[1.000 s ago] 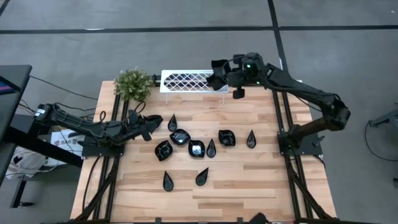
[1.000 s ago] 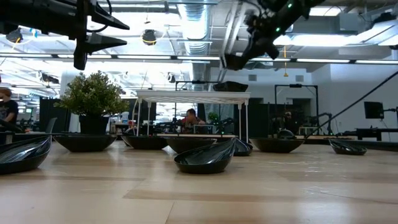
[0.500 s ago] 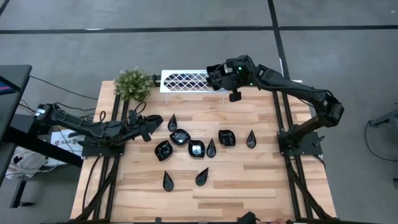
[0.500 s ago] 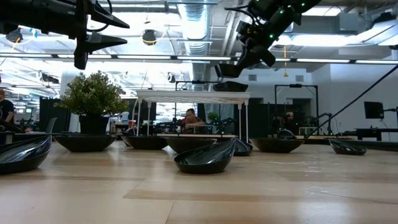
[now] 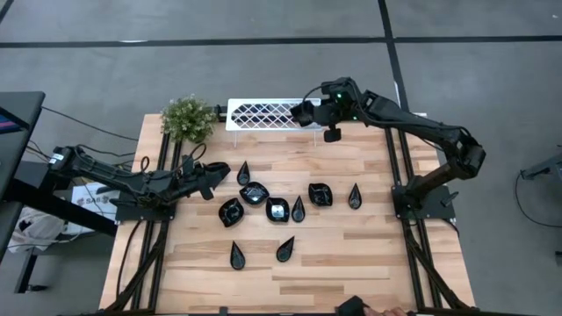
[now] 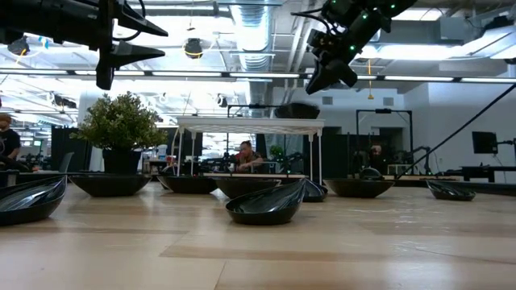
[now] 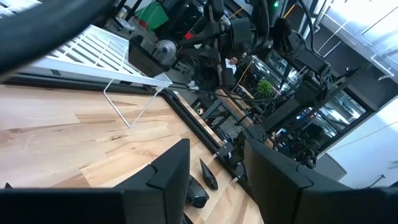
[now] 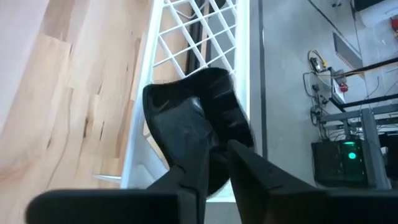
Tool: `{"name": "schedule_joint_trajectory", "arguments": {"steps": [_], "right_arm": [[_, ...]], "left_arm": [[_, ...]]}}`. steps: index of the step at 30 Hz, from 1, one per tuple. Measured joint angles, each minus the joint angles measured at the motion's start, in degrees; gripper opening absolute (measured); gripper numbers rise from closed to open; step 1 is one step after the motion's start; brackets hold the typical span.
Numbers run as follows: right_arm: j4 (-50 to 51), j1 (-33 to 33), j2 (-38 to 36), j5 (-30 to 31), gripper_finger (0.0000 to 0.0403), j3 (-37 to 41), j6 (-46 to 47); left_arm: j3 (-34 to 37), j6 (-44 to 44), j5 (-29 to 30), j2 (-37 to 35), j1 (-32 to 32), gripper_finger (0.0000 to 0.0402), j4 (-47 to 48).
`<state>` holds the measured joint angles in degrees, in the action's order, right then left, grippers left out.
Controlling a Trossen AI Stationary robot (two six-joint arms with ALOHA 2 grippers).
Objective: Pick & Place Mini shaped plates
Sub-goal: Put the distorted square plate on the top of the distorted square plates on the shelf, then put the leaf shaped plate on the shelf
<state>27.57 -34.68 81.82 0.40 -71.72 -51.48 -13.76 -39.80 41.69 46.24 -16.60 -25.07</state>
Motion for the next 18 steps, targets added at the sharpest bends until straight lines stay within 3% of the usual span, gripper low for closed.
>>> {"name": "schedule_joint_trajectory", "arguments": {"steps": [7, 13, 18], "right_arm": [[0.17, 0.12, 0.02, 1.91, 0.0087, 0.00, 0.35], [-2.46, 2.32, -1.45, 3.60, 0.0083, 0.00, 10.63], [-3.91, 8.03, -4.25, 2.52, 0.0073, 0.00, 17.00]], "left_arm": [[0.00, 0.05, 0.00, 0.00, 0.00, 0.0155, -0.05], [0.00, -0.25, -3.99, 0.00, 0.00, 0.0155, -0.07], [0.00, -2.24, -9.09, 0.00, 0.00, 0.0155, -0.28]]}}
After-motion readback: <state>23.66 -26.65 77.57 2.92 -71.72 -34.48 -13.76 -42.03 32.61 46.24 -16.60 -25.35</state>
